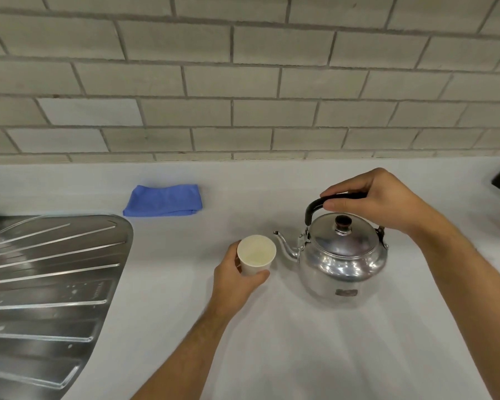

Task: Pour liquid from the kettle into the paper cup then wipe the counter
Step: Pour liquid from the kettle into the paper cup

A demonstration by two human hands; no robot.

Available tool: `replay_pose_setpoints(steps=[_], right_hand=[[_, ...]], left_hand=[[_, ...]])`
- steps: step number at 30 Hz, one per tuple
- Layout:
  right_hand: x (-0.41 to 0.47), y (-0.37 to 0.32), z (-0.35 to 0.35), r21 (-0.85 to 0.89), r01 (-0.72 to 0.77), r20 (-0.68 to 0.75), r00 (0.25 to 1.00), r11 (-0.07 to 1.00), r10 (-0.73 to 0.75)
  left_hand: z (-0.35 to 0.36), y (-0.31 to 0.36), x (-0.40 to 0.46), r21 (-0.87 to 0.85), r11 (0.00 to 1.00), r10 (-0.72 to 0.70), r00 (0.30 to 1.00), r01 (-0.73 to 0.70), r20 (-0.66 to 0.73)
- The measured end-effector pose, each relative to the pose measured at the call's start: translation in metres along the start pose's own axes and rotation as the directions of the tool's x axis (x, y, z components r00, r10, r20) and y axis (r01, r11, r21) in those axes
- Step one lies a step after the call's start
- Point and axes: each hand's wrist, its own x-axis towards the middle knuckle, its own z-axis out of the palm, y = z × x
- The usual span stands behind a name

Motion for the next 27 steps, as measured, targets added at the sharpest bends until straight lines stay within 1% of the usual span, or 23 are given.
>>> replay_pose_setpoints(steps=[8, 14, 22, 27], right_hand=[[0.001, -0.024, 0.005, -0.151, 0.034, 0.093, 0.995, 0.988, -0.02], [0.003, -0.03, 0.006, -0.232, 0.066, 0.109, 0.993, 0.971, -0.041], [0.008, -0.03, 0.002, -0.288, 0.136, 0.127, 0.987, 0.948, -0.103], [0.009, -0.031, 0.0, -0.302, 0.155, 0.139, 0.983, 0.941, -0.117]], left_hand=[[-0.001, 0.001, 0.001, -0.004, 1.0, 0.012, 1.0, -0.012, 0.007], [-0.002, 0.004, 0.0, 0.011, 1.0, 0.02, 1.0, -0.02, 0.011], [-0.002, 0.006, 0.001, -0.001, 1.0, 0.029, 0.999, -0.029, 0.015], [-0.003, 0.005, 0.001, -0.02, 1.0, 0.02, 1.0, -0.019, 0.022]])
